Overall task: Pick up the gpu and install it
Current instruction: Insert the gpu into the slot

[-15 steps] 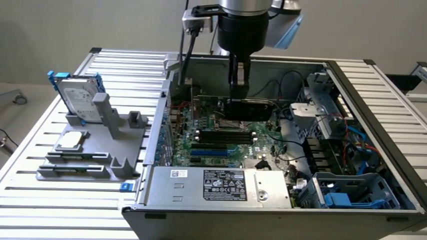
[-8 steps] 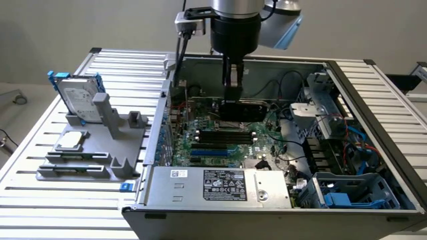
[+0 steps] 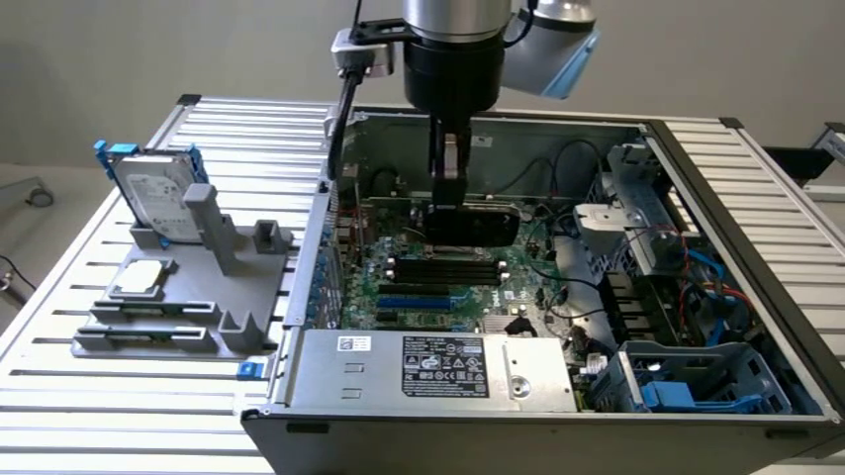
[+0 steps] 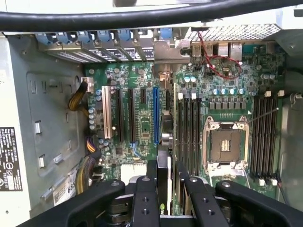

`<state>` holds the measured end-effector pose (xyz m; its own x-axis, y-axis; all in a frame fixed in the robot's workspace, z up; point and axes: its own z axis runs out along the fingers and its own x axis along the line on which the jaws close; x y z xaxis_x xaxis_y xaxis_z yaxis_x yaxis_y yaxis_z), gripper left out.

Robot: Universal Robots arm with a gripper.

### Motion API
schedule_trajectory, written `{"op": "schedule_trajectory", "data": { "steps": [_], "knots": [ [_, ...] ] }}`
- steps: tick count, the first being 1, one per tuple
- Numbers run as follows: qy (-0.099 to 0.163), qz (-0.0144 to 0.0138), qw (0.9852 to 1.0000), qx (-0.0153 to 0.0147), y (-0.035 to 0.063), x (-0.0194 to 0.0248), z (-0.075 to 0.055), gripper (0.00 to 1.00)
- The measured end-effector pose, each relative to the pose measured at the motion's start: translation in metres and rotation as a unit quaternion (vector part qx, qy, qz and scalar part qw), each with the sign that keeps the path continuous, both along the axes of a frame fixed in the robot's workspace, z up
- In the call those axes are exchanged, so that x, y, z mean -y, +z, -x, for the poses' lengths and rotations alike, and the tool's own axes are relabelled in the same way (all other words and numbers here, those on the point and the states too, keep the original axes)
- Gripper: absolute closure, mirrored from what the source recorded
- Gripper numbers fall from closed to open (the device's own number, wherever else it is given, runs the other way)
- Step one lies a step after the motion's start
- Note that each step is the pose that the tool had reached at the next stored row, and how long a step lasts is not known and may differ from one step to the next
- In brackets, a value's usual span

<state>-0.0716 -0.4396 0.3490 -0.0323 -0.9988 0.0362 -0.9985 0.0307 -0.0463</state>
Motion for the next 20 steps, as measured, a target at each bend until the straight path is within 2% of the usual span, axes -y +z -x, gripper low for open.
{"op": "schedule_trajectory", "data": {
  "steps": [5,8,9,13,17,20],
  "knots": [
    [0.000,-0.0004,1.0000,-0.0001,-0.0003,0.0016,0.001,0.73],
    [0.000,-0.0036,1.0000,0.0000,-0.0021,0.0061,0.002,0.73],
    [0.000,-0.0039,1.0000,-0.0002,-0.0029,0.0073,0.002,0.73],
    [0.000,-0.0040,1.0000,-0.0030,-0.0071,0.0126,0.002,0.73],
    [0.000,-0.0041,1.0000,-0.0047,-0.0130,0.0205,0.002,0.73],
    [0.000,-0.0040,1.0000,-0.0049,-0.0183,0.0222,0.003,0.73]
  ]
}}
